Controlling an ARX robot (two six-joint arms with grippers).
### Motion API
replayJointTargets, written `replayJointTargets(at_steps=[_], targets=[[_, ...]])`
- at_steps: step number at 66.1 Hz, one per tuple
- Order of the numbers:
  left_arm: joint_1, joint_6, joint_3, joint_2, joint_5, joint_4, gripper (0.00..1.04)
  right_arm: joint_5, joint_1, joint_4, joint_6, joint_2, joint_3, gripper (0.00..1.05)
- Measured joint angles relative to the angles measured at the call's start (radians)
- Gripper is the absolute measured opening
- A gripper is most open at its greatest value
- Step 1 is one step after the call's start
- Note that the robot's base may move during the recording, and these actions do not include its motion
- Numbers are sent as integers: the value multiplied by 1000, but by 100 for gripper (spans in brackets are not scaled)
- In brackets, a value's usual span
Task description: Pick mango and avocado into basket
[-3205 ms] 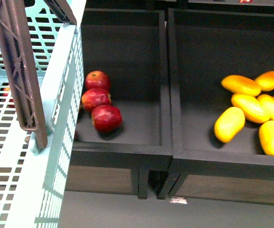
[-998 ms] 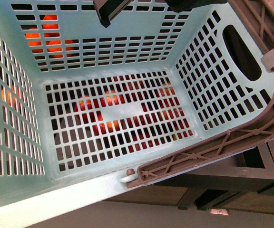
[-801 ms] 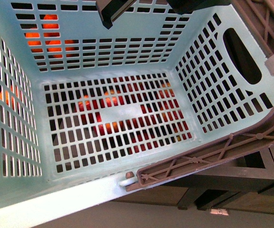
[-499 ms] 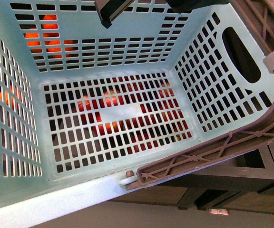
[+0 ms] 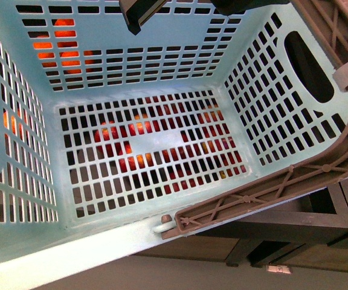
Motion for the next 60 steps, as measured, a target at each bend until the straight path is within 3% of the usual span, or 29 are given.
replayJointTargets(at_steps=[27, 60], targets=[[0, 0, 0, 0, 0, 0, 14, 24, 86, -118, 134, 248, 341, 96], [0, 0, 0, 0, -1, 0, 14, 53, 108, -190, 182, 383, 491, 96]])
